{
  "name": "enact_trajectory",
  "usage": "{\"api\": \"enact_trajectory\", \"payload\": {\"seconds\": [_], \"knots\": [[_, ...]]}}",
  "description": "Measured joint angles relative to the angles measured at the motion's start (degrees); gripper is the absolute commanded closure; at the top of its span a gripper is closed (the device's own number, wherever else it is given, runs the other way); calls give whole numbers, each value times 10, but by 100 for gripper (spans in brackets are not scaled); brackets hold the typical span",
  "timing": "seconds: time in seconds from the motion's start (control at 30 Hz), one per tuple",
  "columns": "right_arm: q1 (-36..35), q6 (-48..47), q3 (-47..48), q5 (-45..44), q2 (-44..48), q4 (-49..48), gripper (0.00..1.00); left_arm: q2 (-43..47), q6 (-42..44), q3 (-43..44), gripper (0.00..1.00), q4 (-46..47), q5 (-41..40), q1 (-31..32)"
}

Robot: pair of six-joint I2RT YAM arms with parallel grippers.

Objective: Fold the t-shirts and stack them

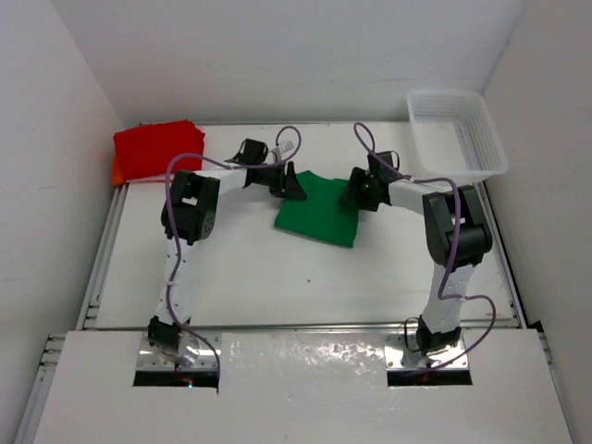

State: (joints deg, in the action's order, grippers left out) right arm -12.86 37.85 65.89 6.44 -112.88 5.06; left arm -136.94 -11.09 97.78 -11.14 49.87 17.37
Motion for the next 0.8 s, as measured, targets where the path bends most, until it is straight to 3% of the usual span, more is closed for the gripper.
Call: {"api": "enact_trajectory", "payload": {"seconds": [0.03,0.13,0.47,0.63,0.8], "knots": [[0,3,-3,2,0,-6,42,-7,-11,-2,77,5,19,0],[0,12,-15,7,3,-26,42,-28,-46,-7,100,10,69,-1],[4,18,-31,21,15,-42,40,-15,-100,-58,100,63,101,-10],[4,-15,-38,14,57,29,38,21,-35,-62,100,-12,45,-24],[8,-59,-38,-7,141,78,38,37,71,-4,100,-139,-41,-57]]}}
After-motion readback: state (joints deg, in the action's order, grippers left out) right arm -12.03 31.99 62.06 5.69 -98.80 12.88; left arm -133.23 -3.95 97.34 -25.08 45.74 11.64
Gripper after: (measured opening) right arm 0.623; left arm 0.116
